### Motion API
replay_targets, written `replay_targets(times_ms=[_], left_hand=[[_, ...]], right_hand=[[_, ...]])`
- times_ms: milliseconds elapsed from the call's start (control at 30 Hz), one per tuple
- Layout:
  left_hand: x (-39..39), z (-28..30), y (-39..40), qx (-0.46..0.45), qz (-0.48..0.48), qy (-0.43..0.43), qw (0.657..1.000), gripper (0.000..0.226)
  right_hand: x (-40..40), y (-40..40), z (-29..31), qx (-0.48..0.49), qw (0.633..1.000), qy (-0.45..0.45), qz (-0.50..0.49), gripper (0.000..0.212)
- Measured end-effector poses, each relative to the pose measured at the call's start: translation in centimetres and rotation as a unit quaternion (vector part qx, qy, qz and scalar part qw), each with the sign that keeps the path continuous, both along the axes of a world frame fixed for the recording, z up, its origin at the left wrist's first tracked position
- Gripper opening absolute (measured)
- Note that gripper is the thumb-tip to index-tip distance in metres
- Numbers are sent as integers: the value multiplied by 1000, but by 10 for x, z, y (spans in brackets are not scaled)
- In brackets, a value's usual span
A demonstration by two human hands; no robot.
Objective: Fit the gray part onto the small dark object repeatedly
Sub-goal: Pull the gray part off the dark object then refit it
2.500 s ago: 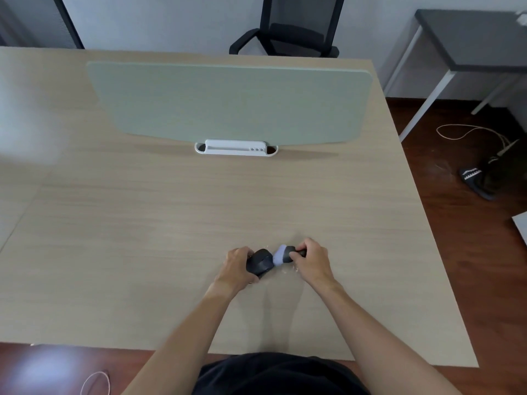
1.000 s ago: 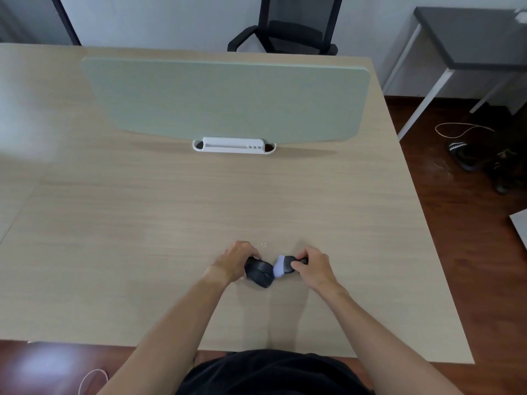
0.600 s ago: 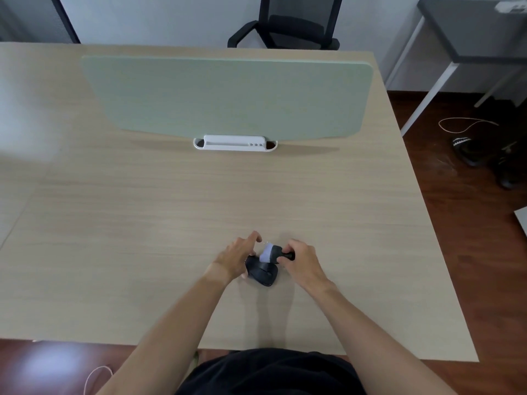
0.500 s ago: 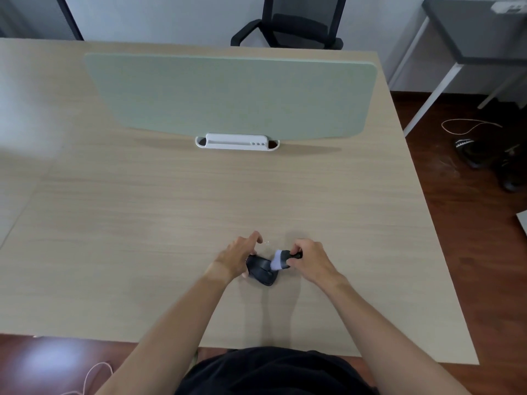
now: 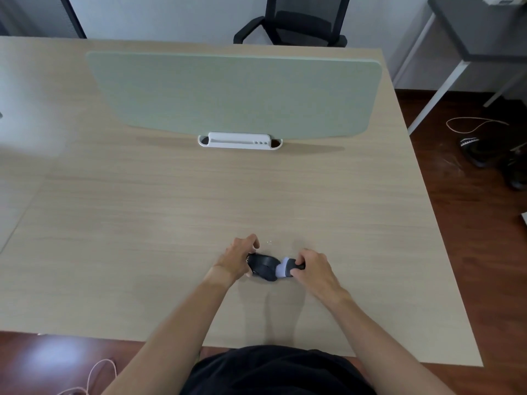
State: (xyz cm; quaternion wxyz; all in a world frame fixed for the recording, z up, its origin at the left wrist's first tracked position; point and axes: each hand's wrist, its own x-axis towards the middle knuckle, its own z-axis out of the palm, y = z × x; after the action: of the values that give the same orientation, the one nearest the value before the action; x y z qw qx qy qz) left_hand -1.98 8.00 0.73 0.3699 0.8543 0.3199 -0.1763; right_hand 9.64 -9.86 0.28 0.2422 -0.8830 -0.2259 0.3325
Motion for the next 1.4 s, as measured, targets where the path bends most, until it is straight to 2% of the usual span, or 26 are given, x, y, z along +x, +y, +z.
replay_targets(times_ms=[100, 233, 333, 567, 733, 900, 1000, 1167, 1400], left_hand=[[-2, -3, -2, -9, 42, -10, 999, 58], [1, -3, -5, -2, 45, -6, 999, 52], [2, -3, -6, 15, 48, -1, 999, 49], [2, -5, -7, 10, 70, -7, 997, 44], [1, -3, -8, 11, 88, -8, 996, 44], [0, -1, -11, 12, 119, -2, 993, 42], [1, 0, -11, 14, 124, 4, 992, 44], [4, 0, -12, 26, 128, 17, 991, 46], [4, 6, -15, 67, 108, 39, 991, 46]], right_hand=[[8, 4, 3, 33, 998, 6, -47, 11], [-1, 14, 6, 118, 986, -4, -117, 13], [-12, 13, 2, 96, 989, -1, -111, 15], [-10, -4, 6, 45, 999, 1, -14, 7], [-4, 9, 12, 108, 989, 4, -101, 8], [-19, 10, 8, 31, 999, -6, -29, 5], [-11, 7, 9, 32, 999, 20, -19, 5], [-4, 15, 12, 95, 985, 28, -140, 8], [-20, 17, 10, 76, 991, 69, -82, 7]])
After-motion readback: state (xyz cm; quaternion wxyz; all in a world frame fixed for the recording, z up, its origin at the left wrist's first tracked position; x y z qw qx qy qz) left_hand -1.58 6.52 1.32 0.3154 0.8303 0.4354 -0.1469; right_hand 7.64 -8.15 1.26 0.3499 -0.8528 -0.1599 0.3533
